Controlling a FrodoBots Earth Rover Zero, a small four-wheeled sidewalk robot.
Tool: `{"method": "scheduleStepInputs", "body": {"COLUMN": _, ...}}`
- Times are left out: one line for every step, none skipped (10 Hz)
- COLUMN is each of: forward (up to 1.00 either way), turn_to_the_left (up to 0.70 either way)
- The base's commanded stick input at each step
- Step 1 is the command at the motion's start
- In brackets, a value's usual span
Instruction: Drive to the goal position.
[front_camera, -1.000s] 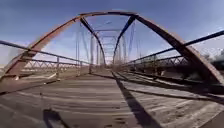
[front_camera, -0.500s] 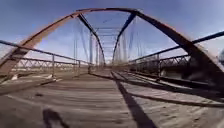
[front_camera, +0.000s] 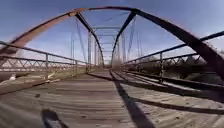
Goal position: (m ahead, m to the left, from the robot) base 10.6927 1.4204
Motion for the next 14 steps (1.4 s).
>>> {"method": "scheduleStepInputs", "body": {"forward": 1.0, "turn_to_the_left": 0.0}}
{"method": "scheduleStepInputs", "body": {"forward": 1.0, "turn_to_the_left": 0.0}}
{"method": "scheduleStepInputs", "body": {"forward": 1.0, "turn_to_the_left": 0.0}}
{"method": "scheduleStepInputs", "body": {"forward": 1.0, "turn_to_the_left": 0.0}}
{"method": "scheduleStepInputs", "body": {"forward": 1.0, "turn_to_the_left": 0.0}}
{"method": "scheduleStepInputs", "body": {"forward": 1.0, "turn_to_the_left": 0.0}}
{"method": "scheduleStepInputs", "body": {"forward": 1.0, "turn_to_the_left": 0.0}}
{"method": "scheduleStepInputs", "body": {"forward": 1.0, "turn_to_the_left": 0.0}}
{"method": "scheduleStepInputs", "body": {"forward": 1.0, "turn_to_the_left": 0.0}}
{"method": "scheduleStepInputs", "body": {"forward": 1.0, "turn_to_the_left": 0.0}}
{"method": "scheduleStepInputs", "body": {"forward": 1.0, "turn_to_the_left": 0.0}}
{"method": "scheduleStepInputs", "body": {"forward": 1.0, "turn_to_the_left": 0.0}}
{"method": "scheduleStepInputs", "body": {"forward": 1.0, "turn_to_the_left": 0.0}}
{"method": "scheduleStepInputs", "body": {"forward": 1.0, "turn_to_the_left": 0.0}}
